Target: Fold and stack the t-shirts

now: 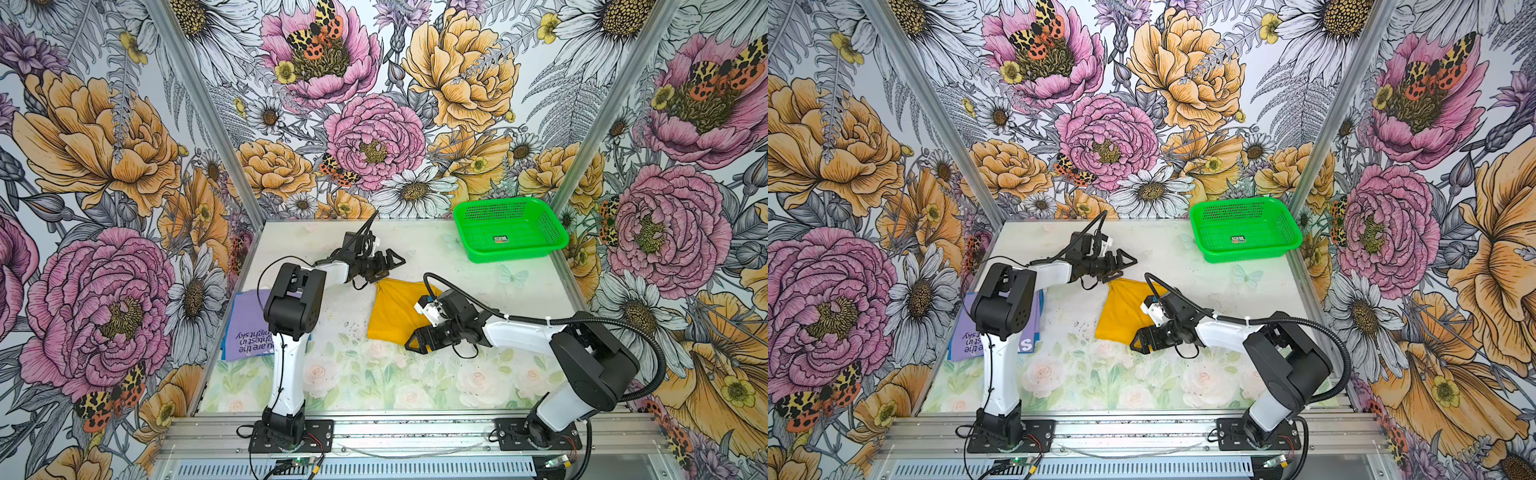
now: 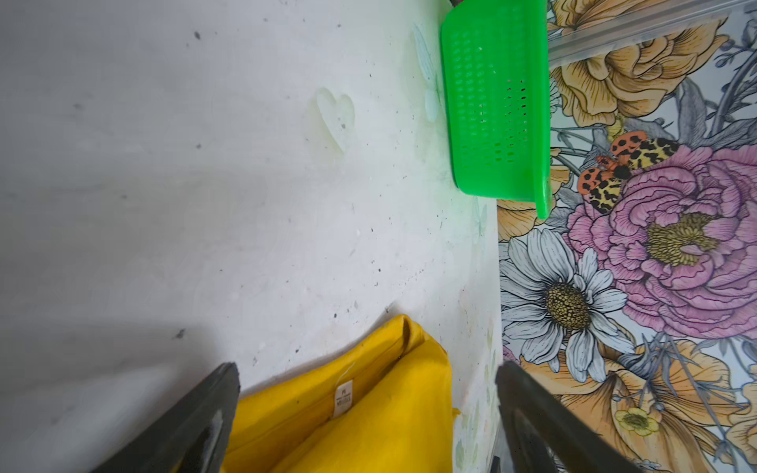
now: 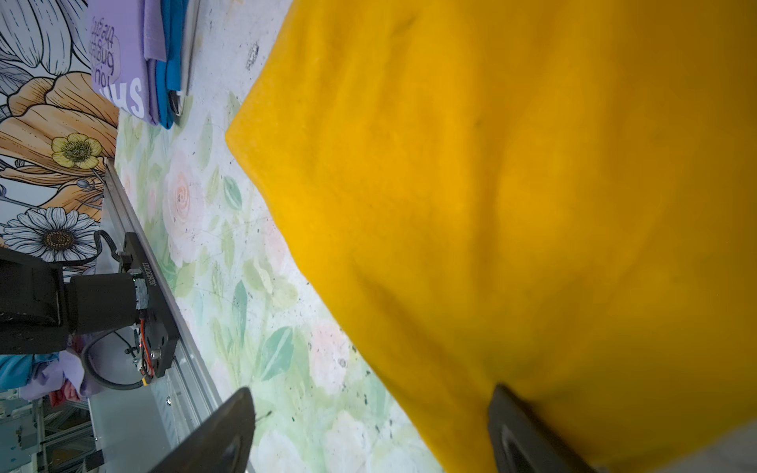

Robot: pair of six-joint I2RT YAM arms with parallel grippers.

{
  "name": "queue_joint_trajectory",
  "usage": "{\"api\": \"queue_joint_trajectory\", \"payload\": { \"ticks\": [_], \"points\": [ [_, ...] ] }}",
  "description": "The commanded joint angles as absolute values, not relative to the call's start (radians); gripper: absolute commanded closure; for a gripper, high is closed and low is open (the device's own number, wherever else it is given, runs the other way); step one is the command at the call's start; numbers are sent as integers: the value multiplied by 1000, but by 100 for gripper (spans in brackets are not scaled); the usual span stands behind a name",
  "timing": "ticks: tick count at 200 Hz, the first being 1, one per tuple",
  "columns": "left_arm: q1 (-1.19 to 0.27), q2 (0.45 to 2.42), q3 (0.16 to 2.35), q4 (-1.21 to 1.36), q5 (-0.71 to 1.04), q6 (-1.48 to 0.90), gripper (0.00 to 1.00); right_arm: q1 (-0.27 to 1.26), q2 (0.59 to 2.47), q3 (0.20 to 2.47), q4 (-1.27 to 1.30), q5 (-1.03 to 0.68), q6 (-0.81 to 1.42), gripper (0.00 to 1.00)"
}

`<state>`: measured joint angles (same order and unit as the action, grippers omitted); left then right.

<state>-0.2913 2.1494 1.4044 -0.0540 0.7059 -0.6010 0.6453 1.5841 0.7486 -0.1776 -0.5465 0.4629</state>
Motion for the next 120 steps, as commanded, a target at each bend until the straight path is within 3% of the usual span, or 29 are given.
{"api": "queue_joint_trajectory", "payload": {
  "ticks": [1, 23, 29, 61, 120],
  "points": [
    [-282, 2006, 1397, -220, 605, -464, 1, 585, 1512, 754, -274, -516, 498, 9],
    [-281, 1914, 1324, -325, 571, -431, 1, 520, 1468, 793, -331, -500, 508, 7],
    [-282, 1888, 1291, -329, 564, -433, 1, 503, 1464, 811, -349, -493, 512, 1],
    [-301, 1781, 1156, -387, 522, -443, 1, 428, 1516, 907, -412, -472, 519, 1],
    [-365, 1720, 1069, -449, 437, -455, 1, 428, 1730, 1192, -723, -104, 357, 1]
  ]
}}
